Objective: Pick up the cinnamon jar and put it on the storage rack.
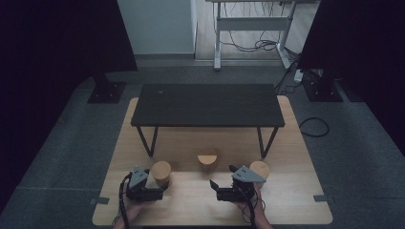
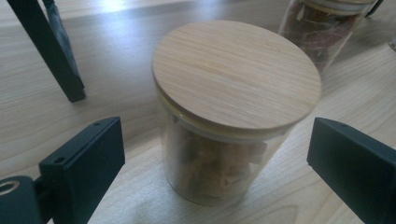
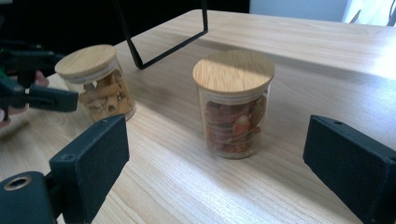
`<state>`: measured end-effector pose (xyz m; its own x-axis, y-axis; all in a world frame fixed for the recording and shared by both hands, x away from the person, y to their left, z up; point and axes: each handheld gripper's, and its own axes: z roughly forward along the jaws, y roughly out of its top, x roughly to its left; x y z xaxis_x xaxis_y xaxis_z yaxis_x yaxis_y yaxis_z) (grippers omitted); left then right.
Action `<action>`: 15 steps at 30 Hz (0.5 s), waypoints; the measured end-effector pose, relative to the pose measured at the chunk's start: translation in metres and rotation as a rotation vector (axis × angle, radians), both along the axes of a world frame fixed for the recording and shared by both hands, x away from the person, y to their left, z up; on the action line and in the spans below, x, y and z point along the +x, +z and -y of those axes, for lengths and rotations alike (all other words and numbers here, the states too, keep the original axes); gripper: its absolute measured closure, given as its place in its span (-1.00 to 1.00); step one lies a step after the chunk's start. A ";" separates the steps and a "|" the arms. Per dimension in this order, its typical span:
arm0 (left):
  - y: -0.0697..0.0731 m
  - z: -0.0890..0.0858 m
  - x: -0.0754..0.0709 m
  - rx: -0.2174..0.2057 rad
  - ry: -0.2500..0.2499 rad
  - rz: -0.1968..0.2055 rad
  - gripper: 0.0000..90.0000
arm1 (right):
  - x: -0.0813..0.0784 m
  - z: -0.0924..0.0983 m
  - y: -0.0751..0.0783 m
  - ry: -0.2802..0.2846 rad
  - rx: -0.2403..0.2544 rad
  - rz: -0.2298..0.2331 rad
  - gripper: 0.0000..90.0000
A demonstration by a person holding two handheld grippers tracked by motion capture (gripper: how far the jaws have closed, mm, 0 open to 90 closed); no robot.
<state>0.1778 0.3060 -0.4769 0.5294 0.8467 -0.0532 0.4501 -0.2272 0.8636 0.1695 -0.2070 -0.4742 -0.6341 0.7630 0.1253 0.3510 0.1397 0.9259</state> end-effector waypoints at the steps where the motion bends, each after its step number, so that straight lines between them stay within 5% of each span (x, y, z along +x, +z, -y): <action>1: 0.000 -0.001 0.000 -0.006 0.005 0.000 -0.92 | 0.000 0.000 -0.001 -0.001 -0.002 -0.001 -0.86; 15: 0.003 0.000 -0.003 0.006 -0.001 0.000 -0.93 | -0.003 -0.004 -0.001 0.003 -0.021 -0.002 -0.86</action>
<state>0.1750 0.3065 -0.4738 0.5300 0.8466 -0.0484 0.4503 -0.2326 0.8621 0.1670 -0.2028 -0.4751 -0.6361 0.7637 0.1102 0.3523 0.1605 0.9220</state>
